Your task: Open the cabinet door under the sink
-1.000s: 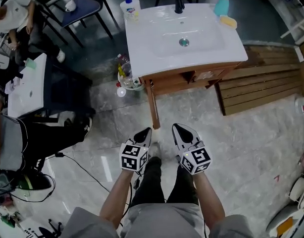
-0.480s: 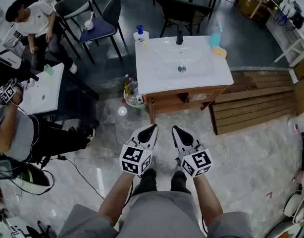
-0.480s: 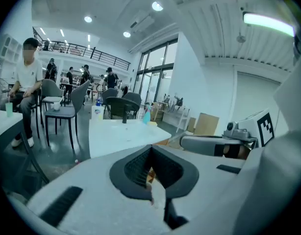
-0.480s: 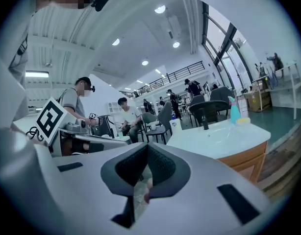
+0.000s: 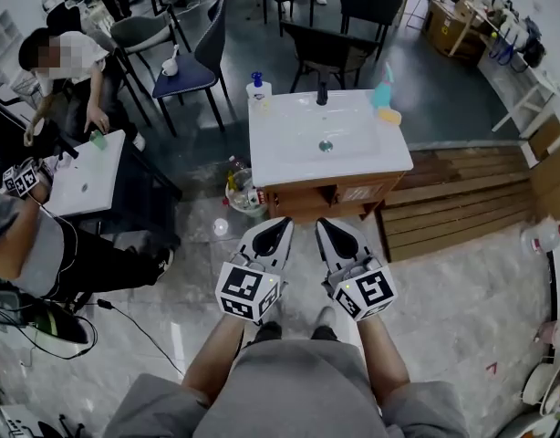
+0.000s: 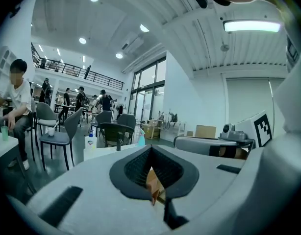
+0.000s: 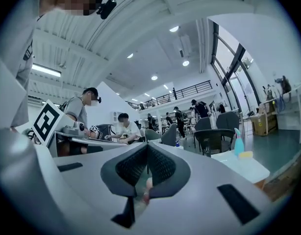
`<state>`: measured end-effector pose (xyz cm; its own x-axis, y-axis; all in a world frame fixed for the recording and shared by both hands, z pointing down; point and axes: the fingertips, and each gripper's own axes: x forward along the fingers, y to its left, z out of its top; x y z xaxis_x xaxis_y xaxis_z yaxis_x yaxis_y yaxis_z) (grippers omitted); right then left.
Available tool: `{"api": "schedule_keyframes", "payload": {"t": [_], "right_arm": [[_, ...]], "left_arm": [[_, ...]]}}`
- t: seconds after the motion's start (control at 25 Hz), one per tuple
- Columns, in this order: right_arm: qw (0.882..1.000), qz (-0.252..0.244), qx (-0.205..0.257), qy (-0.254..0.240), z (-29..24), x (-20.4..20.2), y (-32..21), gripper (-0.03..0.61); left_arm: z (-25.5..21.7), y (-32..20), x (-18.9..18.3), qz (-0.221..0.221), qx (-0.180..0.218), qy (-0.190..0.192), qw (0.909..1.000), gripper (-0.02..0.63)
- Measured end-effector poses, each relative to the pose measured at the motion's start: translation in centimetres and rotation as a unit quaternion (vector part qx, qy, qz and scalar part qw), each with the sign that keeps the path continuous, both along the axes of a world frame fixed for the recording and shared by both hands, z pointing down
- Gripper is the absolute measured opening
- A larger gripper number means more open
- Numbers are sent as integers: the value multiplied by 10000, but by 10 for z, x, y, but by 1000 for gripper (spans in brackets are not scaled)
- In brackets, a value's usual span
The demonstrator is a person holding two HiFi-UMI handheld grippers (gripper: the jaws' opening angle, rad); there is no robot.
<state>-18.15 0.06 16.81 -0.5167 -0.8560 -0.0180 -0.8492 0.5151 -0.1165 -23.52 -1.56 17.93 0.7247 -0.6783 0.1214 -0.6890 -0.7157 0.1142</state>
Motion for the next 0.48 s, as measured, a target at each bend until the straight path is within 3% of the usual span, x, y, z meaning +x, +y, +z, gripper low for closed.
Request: {"api": "schedule_keyframes", "payload": {"t": [0.48], "right_arm": [[9994, -20, 336, 37, -32, 0, 10, 6]], "left_arm": [[-33, 9, 9, -16, 394, 179, 9991, 6]]}}
